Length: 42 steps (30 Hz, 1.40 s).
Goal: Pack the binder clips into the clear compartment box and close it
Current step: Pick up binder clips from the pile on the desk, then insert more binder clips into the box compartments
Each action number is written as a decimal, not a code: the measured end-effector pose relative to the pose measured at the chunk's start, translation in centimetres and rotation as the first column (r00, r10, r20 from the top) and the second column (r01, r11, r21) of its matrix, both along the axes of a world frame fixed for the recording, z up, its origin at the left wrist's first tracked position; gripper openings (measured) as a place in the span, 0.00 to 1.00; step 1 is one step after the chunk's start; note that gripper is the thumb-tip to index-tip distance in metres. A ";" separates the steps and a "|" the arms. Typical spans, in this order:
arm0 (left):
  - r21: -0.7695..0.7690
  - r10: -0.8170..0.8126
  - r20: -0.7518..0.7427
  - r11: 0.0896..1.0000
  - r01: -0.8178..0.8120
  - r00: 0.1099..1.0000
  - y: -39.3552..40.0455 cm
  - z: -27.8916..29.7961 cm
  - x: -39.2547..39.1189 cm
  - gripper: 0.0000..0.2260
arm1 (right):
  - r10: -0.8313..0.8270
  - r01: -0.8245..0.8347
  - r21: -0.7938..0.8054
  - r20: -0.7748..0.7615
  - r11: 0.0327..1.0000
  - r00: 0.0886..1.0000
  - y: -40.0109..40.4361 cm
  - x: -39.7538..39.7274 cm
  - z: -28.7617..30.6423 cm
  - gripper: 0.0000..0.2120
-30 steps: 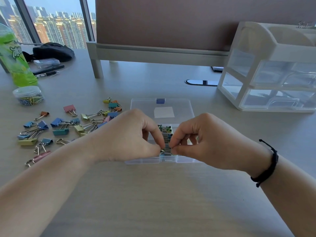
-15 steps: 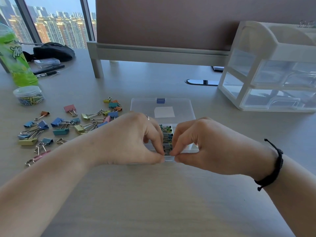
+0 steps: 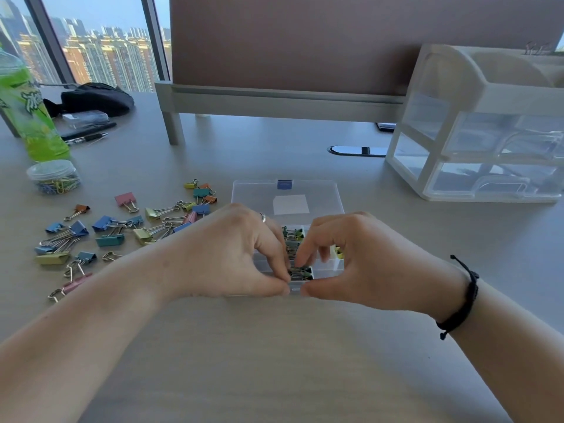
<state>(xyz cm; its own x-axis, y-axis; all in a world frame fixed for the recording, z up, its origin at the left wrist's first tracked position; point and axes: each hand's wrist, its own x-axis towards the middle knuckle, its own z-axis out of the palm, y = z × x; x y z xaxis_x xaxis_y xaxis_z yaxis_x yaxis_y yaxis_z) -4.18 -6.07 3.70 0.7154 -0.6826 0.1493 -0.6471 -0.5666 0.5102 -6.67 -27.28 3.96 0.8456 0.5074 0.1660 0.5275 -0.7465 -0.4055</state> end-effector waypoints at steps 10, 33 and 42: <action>-0.216 0.178 -0.060 0.958 -0.187 0.982 2.3 -0.9 -0.5 0.03 | -0.046 0.036 0.156 0.059 0.987 0.997 1.1 -0.3 -0.7 0.09; -0.040 0.838 -0.114 0.533 -0.845 0.534 22.5 -1.6 3.0 0.17 | 0.022 -0.028 -0.303 -0.025 0.953 0.999 25.2 11.3 0.4 0.15; 0.012 0.816 -0.056 0.577 -0.817 0.576 22.5 -1.9 3.0 0.12 | 0.024 -0.041 -0.310 -0.061 0.950 0.998 24.8 11.1 0.8 0.16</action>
<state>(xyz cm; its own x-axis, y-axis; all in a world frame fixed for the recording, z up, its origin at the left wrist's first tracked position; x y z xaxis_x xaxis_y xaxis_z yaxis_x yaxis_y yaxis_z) -1.17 16.43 1.79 0.9755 0.1956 0.1009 0.1117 -0.8349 0.5390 4.47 -2.46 4.75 0.8312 0.5537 -0.0510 0.5369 -0.8230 -0.1856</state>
